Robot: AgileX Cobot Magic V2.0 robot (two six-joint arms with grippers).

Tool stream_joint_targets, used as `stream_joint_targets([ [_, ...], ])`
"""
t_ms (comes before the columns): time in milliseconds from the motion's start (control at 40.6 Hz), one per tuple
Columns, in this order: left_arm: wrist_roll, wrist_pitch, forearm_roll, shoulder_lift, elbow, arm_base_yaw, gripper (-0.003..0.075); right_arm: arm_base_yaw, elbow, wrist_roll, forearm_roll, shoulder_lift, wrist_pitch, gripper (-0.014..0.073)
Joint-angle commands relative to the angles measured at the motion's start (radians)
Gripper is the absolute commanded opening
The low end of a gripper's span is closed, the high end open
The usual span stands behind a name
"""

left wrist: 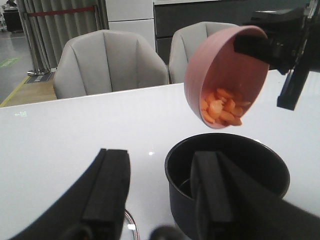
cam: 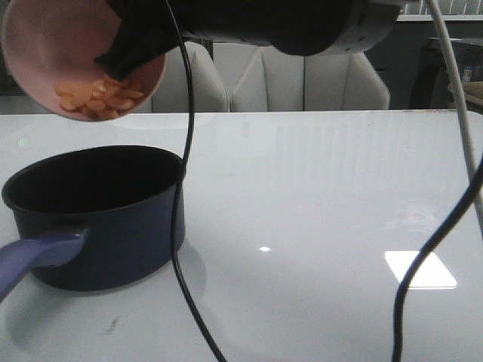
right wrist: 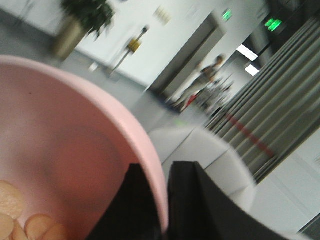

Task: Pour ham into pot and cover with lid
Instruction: 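Lift the pink bowl over the saucepan and tip the pieces in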

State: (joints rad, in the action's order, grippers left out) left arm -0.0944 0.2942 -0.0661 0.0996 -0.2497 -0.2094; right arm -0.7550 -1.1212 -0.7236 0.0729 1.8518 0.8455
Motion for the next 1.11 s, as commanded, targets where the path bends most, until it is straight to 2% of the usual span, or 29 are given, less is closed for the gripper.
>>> stream_joint_targets([
  [0,0.002,-0.086,-0.003,0.014,-0.028,-0.007,0.0343,0.000,-0.035,-0.019,-0.006,-0.040,0.272,0.0141],
  [173,0.002,-0.086,-0.003,0.014,-0.028,-0.007,0.0343,0.000,-0.035,-0.020,-0.018,-0.038,0.455,0.0141],
  [641,0.002,-0.086,-0.003,0.014,-0.028,-0.007,0.0343,0.000,-0.035,-0.021,-0.037,0.022,0.454,0.0141],
  [740,0.002,-0.086,-0.003,0.014,-0.028,-0.007,0.0343,-0.002,-0.035,0.004,0.004,0.027,0.422,0.0141],
  [813,0.002,-0.086,-0.003,0.014,-0.028,-0.007,0.0343,-0.011,-0.035,0.081,0.106,0.012,0.358,0.0141],
  [887,0.002,-0.086,-0.003,0.014,-0.028,-0.007,0.0343,-0.014,-0.035,0.135,0.234,-0.030,0.231,0.0141],
  [986,0.002,-0.088,-0.003,0.014,-0.028,-0.007,0.0343,-0.011,-0.035,0.134,0.401,-0.129,-0.073,0.0141],
  [1085,0.002,-0.088,-0.003,0.014,-0.028,-0.007,0.0343,0.020,-0.035,0.085,0.512,-0.228,-0.325,0.0141],
])
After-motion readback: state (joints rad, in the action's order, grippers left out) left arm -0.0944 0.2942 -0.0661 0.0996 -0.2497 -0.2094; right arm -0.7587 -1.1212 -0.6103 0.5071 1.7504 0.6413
